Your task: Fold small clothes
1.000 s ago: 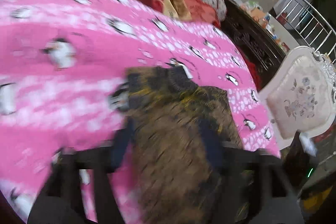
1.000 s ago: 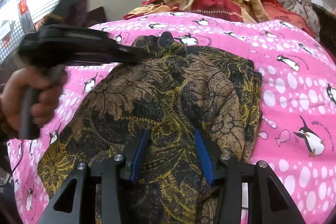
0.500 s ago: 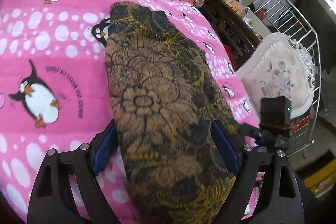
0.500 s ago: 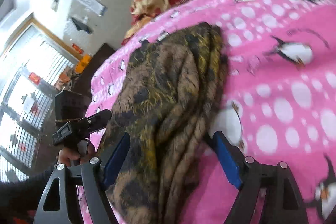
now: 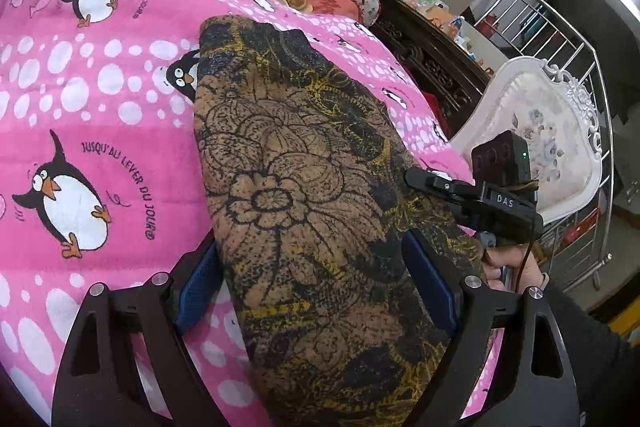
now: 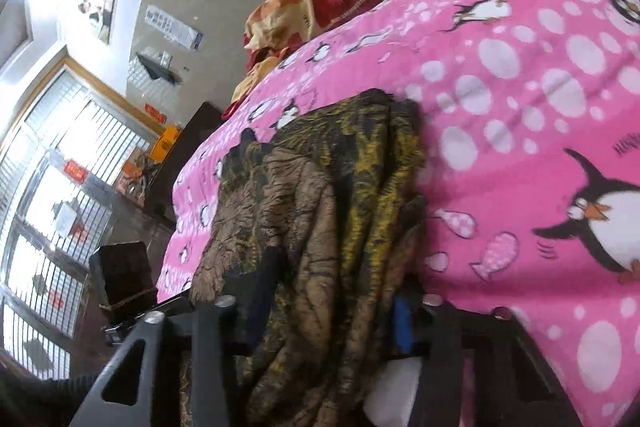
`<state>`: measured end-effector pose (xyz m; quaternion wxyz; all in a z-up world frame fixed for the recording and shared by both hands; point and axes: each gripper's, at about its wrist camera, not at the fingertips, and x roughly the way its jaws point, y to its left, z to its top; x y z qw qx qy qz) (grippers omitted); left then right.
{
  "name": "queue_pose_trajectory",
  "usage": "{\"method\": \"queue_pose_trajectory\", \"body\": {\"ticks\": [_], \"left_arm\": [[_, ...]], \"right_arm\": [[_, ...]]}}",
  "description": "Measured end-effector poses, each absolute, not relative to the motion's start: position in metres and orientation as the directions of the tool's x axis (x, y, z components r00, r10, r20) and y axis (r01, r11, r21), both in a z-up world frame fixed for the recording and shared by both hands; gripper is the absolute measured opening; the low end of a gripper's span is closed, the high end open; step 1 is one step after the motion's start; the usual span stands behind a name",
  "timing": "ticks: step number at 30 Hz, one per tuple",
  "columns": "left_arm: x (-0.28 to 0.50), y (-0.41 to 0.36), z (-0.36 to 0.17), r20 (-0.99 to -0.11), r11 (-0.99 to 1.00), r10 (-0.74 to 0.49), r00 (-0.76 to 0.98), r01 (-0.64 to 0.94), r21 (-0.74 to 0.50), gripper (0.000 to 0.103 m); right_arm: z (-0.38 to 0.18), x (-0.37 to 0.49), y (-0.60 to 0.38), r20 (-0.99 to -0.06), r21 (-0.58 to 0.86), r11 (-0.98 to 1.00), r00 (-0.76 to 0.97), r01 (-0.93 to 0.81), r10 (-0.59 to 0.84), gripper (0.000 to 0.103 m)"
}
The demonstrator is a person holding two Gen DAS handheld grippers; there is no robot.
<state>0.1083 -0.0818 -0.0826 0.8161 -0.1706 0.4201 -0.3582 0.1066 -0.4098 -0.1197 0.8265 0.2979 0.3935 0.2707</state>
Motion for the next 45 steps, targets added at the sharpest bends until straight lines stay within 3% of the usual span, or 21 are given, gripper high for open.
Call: {"method": "queue_pose_trajectory", "body": {"ticks": [2, 5, 8, 9, 11, 13, 15, 18, 23, 30, 32, 35, 40, 44, 45], "left_arm": [[0.108, -0.078, -0.083, -0.559, 0.683, -0.730, 0.394, 0.437, -0.585, 0.087], [0.109, -0.070, -0.083, -0.551, 0.693, -0.721, 0.421, 0.397, -0.603, 0.078], [0.112, -0.058, -0.089, -0.545, 0.698, -0.707, 0.450, 0.323, -0.639, 0.046], [0.115, -0.056, -0.091, -0.550, 0.698, -0.704, 0.449, 0.295, -0.653, 0.030], [0.117, -0.053, -0.095, -0.537, 0.675, -0.717, 0.445, 0.250, -0.694, 0.020], [0.113, -0.055, -0.089, -0.554, 0.700, -0.692, 0.463, 0.243, -0.672, 0.017], [0.105, -0.053, -0.075, -0.547, 0.714, -0.676, 0.493, 0.254, -0.652, 0.016], [0.100, -0.041, -0.059, -0.511, 0.685, -0.704, 0.494, 0.283, -0.671, 0.016], [0.089, 0.015, -0.032, -0.523, 0.742, -0.655, 0.545, 0.335, -0.581, 0.016], [0.099, 0.100, -0.034, -0.555, 0.815, -0.550, 0.624, 0.256, -0.519, 0.017], [0.109, 0.104, -0.057, -0.599, 0.823, -0.537, 0.594, 0.214, -0.526, 0.019], [0.119, 0.101, -0.085, -0.662, 0.839, -0.513, 0.546, 0.157, -0.520, 0.028], [0.106, 0.118, -0.067, -0.642, 0.846, -0.487, 0.592, 0.137, -0.515, 0.043], [0.086, 0.119, -0.037, -0.594, 0.871, -0.425, 0.683, 0.129, -0.474, 0.046], [0.082, 0.114, -0.032, -0.576, 0.863, -0.443, 0.687, 0.153, -0.481, 0.052]], "right_arm": [[-0.118, 0.106, -0.406, -0.498, 0.695, 0.684, 0.537, -0.222, 0.681, 0.042], [-0.117, 0.107, -0.403, -0.482, 0.706, 0.662, 0.515, -0.251, 0.709, 0.042], [-0.119, 0.104, -0.403, -0.473, 0.715, 0.650, 0.507, -0.258, 0.721, 0.042], [-0.120, 0.105, -0.404, -0.478, 0.715, 0.653, 0.506, -0.251, 0.718, 0.042], [-0.120, 0.106, -0.400, -0.511, 0.693, 0.682, 0.508, -0.234, 0.693, 0.038], [-0.118, 0.105, -0.398, -0.530, 0.678, 0.700, 0.511, -0.224, 0.677, 0.031], [-0.110, 0.101, -0.393, -0.545, 0.662, 0.715, 0.511, -0.225, 0.665, 0.027], [-0.098, 0.091, -0.387, -0.497, 0.701, 0.678, 0.532, -0.219, 0.686, 0.025], [-0.080, 0.094, -0.344, -0.434, 0.737, 0.617, 0.505, -0.278, 0.746, 0.024], [-0.068, 0.120, -0.256, -0.388, 0.723, 0.560, 0.434, -0.405, 0.813, 0.024], [-0.078, 0.129, -0.248, -0.418, 0.701, 0.603, 0.464, -0.382, 0.781, 0.024], [-0.105, 0.142, -0.253, -0.536, 0.683, 0.692, 0.484, -0.235, 0.692, 0.024], [-0.073, 0.115, -0.255, -0.529, 0.628, 0.725, 0.528, -0.282, 0.664, 0.024], [-0.027, 0.074, -0.233, -0.533, 0.503, 0.773, 0.565, -0.387, 0.630, 0.024], [-0.019, 0.066, -0.218, -0.539, 0.459, 0.779, 0.563, -0.427, 0.627, 0.024]]}}
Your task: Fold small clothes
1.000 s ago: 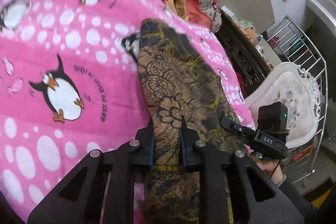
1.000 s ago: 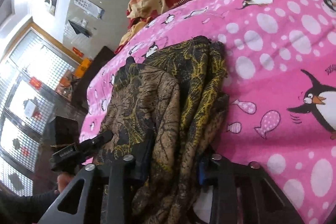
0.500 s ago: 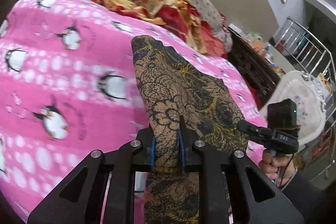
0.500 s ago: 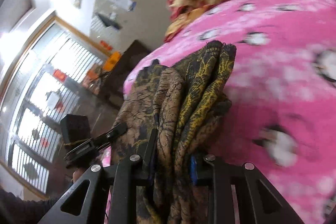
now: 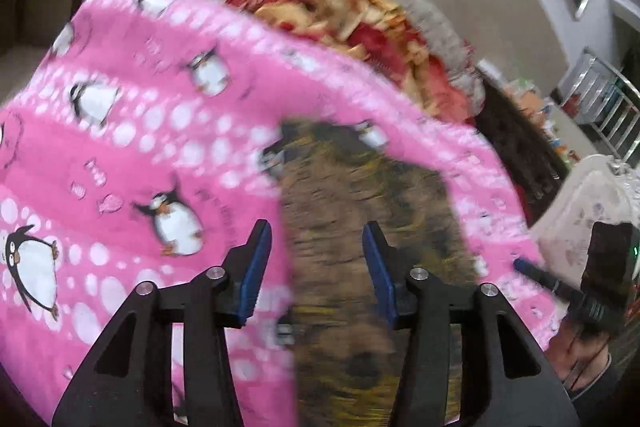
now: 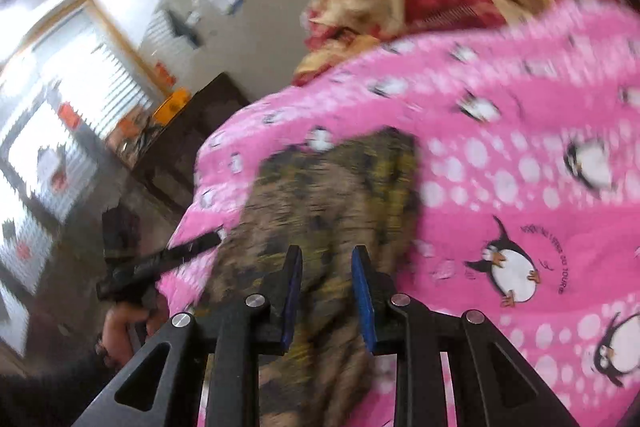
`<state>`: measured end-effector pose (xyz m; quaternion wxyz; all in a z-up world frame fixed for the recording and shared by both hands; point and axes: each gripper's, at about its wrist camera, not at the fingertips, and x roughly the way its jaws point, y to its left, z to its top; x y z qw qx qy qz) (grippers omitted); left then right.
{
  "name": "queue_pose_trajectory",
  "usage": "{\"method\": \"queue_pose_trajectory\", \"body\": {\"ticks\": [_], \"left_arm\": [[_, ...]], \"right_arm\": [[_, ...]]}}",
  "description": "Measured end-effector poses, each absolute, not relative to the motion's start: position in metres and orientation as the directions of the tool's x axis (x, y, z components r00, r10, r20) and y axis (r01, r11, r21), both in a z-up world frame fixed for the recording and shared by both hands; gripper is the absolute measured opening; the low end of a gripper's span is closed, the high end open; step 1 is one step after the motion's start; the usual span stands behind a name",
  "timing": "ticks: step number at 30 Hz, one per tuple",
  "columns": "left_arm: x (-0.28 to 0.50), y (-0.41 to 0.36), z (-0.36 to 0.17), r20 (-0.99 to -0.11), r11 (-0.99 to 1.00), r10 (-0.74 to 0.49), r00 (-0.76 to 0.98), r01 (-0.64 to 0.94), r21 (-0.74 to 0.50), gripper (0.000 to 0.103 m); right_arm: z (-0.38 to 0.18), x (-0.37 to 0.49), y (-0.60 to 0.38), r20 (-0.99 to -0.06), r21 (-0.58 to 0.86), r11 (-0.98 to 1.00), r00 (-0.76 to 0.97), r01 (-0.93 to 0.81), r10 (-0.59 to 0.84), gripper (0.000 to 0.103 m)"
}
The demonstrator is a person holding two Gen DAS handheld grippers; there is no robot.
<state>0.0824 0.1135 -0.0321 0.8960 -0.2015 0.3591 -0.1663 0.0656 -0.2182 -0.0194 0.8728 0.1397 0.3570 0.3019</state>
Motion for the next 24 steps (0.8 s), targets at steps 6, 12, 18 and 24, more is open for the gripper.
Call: {"method": "queue_pose_trajectory", "body": {"ticks": [6, 12, 18, 24], "left_arm": [[0.087, 0.062, -0.056, -0.600, 0.842, -0.520, 0.608, 0.248, -0.479, 0.065], [0.081, 0.041, -0.075, -0.621, 0.882, -0.469, 0.628, 0.287, -0.375, 0.069], [0.053, 0.043, -0.052, -0.670, 0.901, -0.432, 0.604, 0.250, -0.356, 0.069], [0.025, 0.016, -0.075, -0.682, 0.945, -0.321, 0.657, 0.270, -0.184, 0.079]], "right_arm": [[-0.054, 0.050, -0.147, -0.748, 0.151, 0.857, 0.510, -0.492, 0.425, 0.024], [-0.084, 0.050, -0.183, -0.740, 0.270, 0.909, 0.536, -0.317, 0.407, 0.020], [-0.036, 0.012, -0.151, -0.716, 0.161, 0.902, 0.581, -0.402, 0.387, 0.020], [-0.087, -0.016, -0.148, -0.733, 0.130, 0.896, 0.568, -0.424, 0.375, 0.026]]}}
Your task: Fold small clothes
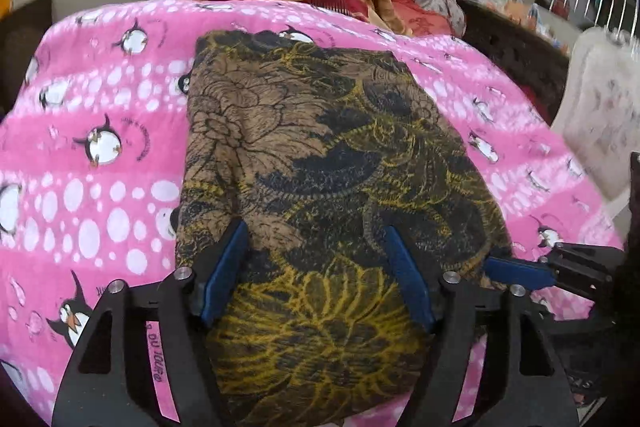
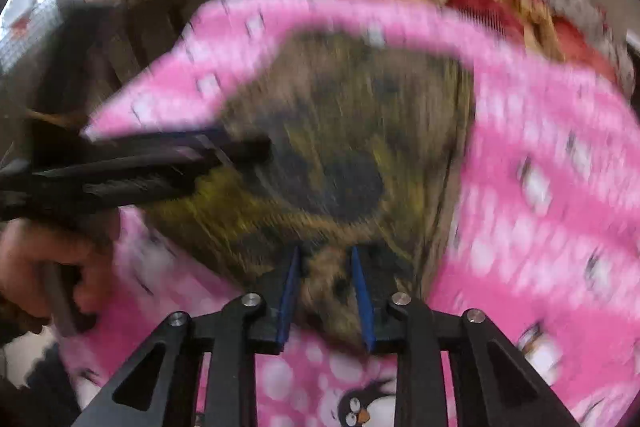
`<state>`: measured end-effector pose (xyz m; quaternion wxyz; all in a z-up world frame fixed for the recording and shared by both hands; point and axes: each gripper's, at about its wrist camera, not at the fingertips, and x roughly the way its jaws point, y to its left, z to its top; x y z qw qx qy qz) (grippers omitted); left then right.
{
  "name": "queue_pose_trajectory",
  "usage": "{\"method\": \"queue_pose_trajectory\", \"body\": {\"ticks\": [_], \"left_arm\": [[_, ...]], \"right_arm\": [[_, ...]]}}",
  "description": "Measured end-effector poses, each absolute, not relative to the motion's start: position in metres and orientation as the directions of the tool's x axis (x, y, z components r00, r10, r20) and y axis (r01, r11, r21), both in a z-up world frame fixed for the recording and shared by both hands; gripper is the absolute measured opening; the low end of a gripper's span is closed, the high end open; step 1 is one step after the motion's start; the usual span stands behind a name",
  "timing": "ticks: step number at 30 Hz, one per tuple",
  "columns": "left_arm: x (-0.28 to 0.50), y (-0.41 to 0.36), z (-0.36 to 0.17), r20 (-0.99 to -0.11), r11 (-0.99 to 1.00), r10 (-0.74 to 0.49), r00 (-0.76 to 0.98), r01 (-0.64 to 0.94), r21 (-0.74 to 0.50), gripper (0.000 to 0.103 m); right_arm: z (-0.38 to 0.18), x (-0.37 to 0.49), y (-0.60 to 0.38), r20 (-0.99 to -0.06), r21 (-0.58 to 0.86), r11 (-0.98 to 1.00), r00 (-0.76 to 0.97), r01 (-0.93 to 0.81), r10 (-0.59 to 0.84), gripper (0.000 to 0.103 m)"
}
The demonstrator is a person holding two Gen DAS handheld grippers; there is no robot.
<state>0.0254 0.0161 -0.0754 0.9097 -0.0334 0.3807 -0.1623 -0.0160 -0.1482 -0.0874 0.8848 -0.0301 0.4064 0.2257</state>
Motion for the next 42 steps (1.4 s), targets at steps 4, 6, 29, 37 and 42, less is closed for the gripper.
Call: {"method": "queue_pose_trajectory", "body": {"ticks": [4, 6, 29, 37, 42], "left_arm": [[0.028, 0.008, -0.079, -0.692, 0.943, -0.322, 0.647, 0.289, -0.168, 0.089], [0.029, 0.008, -0.080, -0.691, 0.942, -0.322, 0.648, 0.289, -0.168, 0.089], [0.031, 0.001, -0.077, -0.709, 0.940, -0.312, 0.632, 0.314, -0.134, 0.100], [-0.009, 0.014, -0.039, -0.753, 0.953, -0.292, 0.589, 0.244, -0.179, 0.100], [-0.031, 0.028, -0.025, -0.801, 0.986, -0.160, 0.576, 0.131, -0.103, 0.100]], "right_arm": [[-0.077, -0.021, -0.156, -0.725, 0.154, 0.909, 0.580, -0.387, 0.370, 0.026], [-0.068, -0.034, -0.155, -0.705, 0.084, 0.926, 0.635, -0.369, 0.317, 0.028], [-0.105, -0.044, -0.180, -0.773, 0.059, 0.957, 0.594, -0.283, 0.223, 0.103], [-0.086, -0.042, -0.183, -0.856, 0.048, 0.982, 0.499, -0.184, 0.135, 0.102], [-0.051, -0.048, -0.189, -0.862, 0.001, 0.999, 0.507, -0.046, 0.024, 0.102]]}}
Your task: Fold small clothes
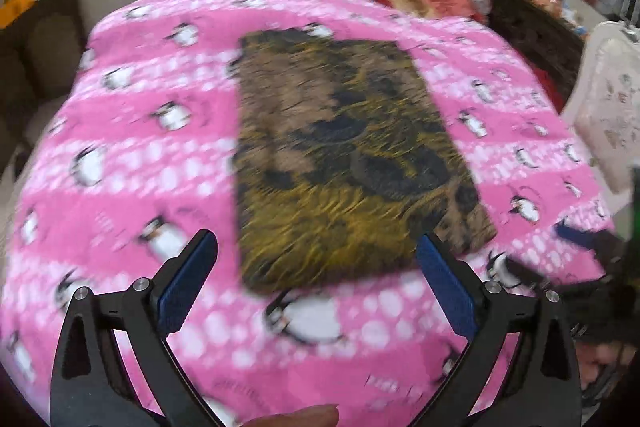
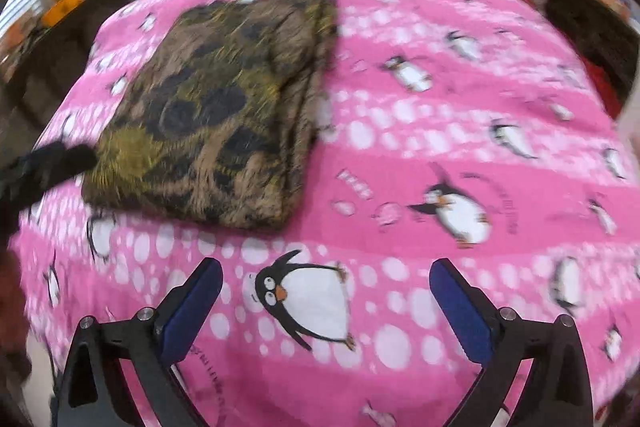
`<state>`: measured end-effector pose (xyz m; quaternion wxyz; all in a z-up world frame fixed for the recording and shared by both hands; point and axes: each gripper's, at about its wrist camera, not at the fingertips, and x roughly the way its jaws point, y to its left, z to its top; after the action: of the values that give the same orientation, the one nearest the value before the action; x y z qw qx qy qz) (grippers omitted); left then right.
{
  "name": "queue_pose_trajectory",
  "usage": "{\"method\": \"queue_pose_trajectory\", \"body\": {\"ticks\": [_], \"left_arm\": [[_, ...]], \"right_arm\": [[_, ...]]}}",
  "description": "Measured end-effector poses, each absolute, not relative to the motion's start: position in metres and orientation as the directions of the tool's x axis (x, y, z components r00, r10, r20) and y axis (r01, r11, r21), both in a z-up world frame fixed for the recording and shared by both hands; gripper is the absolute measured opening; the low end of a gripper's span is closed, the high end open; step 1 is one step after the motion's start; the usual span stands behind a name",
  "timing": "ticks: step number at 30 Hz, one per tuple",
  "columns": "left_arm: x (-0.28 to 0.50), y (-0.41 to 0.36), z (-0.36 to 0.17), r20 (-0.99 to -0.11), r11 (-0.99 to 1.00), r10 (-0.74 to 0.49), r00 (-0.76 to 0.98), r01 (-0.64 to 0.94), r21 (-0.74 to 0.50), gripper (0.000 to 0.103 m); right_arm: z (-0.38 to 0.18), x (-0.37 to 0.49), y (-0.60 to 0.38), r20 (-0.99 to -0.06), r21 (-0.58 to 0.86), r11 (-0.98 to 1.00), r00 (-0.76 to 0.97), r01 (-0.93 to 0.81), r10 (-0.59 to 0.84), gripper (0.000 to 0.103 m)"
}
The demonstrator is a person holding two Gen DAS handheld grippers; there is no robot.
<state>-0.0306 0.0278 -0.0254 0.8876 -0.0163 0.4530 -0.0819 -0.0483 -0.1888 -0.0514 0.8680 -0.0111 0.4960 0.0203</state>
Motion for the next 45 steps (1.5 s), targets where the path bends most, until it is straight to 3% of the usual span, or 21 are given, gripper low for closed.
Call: {"method": "queue_pose_trajectory", "body": {"ticks": [6, 19, 26, 45], "left_arm": [[-0.045, 0.044, -0.016, -0.807, 0.990, -0.141, 0.573, 0.075, -0.120, 0.100], [-0.052, 0.034, -0.001, -0.791, 0.986, -0.164, 0.589, 0.110, -0.122, 0.100], [-0.053, 0.021, 0.001, -0.799, 0.990, -0.135, 0.586, 0.118, -0.080, 0.100], [-0.046, 0.023, -0.005, -0.823, 0.993, -0.109, 0.557, 0.091, -0.069, 0.100]], "right_arm": [[-0.019, -0.052, -0.188, -0.823, -0.099, 0.995, 0.563, -0.001, -0.081, 0.102], [-0.003, -0.058, -0.187, -0.801, -0.095, 0.995, 0.593, 0.006, -0.080, 0.102], [0.017, -0.065, -0.188, -0.773, 0.012, 0.999, 0.634, -0.033, 0.030, 0.102], [0.038, -0.070, -0.181, -0.733, 0.047, 0.995, 0.674, -0.088, 0.094, 0.102]]}}
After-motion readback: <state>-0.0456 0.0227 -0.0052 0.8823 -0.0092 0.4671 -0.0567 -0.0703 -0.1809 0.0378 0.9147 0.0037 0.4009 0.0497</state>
